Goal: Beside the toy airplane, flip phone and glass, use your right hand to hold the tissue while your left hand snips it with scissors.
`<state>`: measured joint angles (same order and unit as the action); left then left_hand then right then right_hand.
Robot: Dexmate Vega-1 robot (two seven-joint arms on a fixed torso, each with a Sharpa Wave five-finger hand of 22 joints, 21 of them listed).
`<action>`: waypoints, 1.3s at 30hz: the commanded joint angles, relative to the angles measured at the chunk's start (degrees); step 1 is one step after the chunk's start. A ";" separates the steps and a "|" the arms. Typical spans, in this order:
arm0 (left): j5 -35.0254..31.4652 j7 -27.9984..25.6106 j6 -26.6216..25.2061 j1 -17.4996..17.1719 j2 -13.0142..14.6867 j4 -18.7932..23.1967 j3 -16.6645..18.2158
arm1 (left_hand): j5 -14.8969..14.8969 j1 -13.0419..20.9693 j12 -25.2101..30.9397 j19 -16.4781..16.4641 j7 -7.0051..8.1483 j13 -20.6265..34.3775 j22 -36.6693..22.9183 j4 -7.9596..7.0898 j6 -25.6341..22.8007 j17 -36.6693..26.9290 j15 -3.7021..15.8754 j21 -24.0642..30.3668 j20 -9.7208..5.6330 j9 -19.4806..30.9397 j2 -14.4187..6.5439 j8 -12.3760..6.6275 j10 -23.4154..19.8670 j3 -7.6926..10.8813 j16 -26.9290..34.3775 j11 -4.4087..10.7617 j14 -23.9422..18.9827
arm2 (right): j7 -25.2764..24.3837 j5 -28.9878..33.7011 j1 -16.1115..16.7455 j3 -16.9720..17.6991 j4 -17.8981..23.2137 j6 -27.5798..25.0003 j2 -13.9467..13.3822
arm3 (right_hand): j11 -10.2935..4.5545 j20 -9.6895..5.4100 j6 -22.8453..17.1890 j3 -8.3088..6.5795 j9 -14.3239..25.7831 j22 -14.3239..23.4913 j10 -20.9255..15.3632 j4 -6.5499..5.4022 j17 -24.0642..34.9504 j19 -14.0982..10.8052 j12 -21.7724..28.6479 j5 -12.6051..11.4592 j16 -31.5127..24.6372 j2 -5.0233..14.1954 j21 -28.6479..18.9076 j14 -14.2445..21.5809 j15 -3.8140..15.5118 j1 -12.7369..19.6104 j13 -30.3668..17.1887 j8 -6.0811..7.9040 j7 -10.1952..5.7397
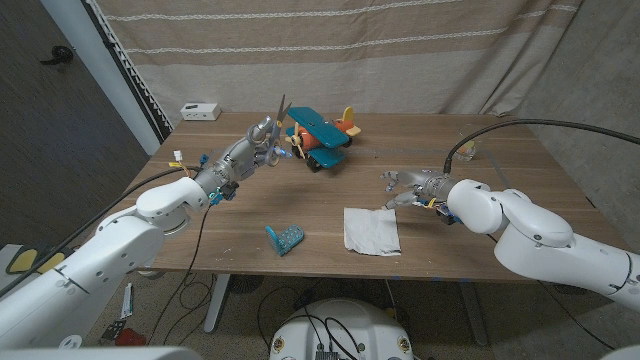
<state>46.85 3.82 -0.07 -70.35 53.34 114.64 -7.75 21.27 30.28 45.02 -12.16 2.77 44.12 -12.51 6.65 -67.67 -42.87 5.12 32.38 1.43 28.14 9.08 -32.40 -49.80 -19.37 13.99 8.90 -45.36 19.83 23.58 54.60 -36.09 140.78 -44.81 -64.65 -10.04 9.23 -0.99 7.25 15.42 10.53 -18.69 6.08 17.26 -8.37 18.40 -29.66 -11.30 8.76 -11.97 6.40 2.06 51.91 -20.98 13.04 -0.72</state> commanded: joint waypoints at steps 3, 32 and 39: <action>-0.31 0.29 0.97 -0.42 0.07 -0.17 0.39 | 0.32 0.79 0.80 0.01 -0.06 5.86 -0.19 -0.16 -0.53 -0.31 7.37 -0.03 0.21 0.19 -0.17 -0.09 -3.91 -0.19 0.27 3.23 -0.64 | 1.44 -1.37 -1.75 -2.51 -0.91 0.15 -0.12 | -1.82 -0.03 4.08 0.24 -0.20 0.20 1.60 0.17 -0.53 0.46 -0.39 0.45 -0.23 0.14 0.11 -0.78 3.37 1.17 -0.52 -1.14 -3.53; -1.07 0.16 2.44 -1.38 -0.44 0.40 1.04 | 0.46 0.92 0.92 0.01 -0.19 6.06 -0.20 -0.40 -0.47 -0.51 7.36 -0.37 0.31 0.49 -0.48 -0.04 -3.61 -0.11 0.18 3.26 -0.51 | 8.52 6.26 -4.43 -8.11 -5.21 5.25 1.17 | -2.30 -1.38 5.21 -1.41 -1.34 0.23 2.54 0.98 -1.67 0.95 -0.56 1.42 -0.27 1.17 0.18 -3.62 6.89 5.21 -1.33 -0.55 -5.90; -1.05 0.32 2.13 -0.92 -0.42 0.21 0.82 | 0.49 0.96 0.97 0.00 -0.23 6.06 -0.20 -0.44 -0.38 -0.56 7.37 -0.44 0.36 0.45 -0.52 0.06 -3.67 -0.10 0.18 3.26 -0.51 | 8.58 8.64 -3.67 -8.32 -6.19 6.15 2.19 | -2.30 -1.75 5.25 -2.17 -1.54 0.24 3.29 1.18 -2.01 1.08 -0.92 1.37 -0.26 1.50 0.19 -4.03 7.28 6.37 -1.27 -0.49 -6.28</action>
<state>45.86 3.83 2.10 -71.53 53.27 115.26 -6.76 21.27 30.51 45.43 -12.16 2.68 44.12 -12.52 6.65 -67.98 -43.13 5.12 31.96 1.43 28.47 8.84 -32.60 -50.10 -19.37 13.98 8.60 -45.35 25.97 27.24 50.38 -43.72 136.44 -42.74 -63.85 -12.42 7.96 4.12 5.63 13.83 10.53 -15.89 7.12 15.20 -7.17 17.69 -28.38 -11.30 10.26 -11.98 2.72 2.26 57.49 -22.21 12.34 -6.46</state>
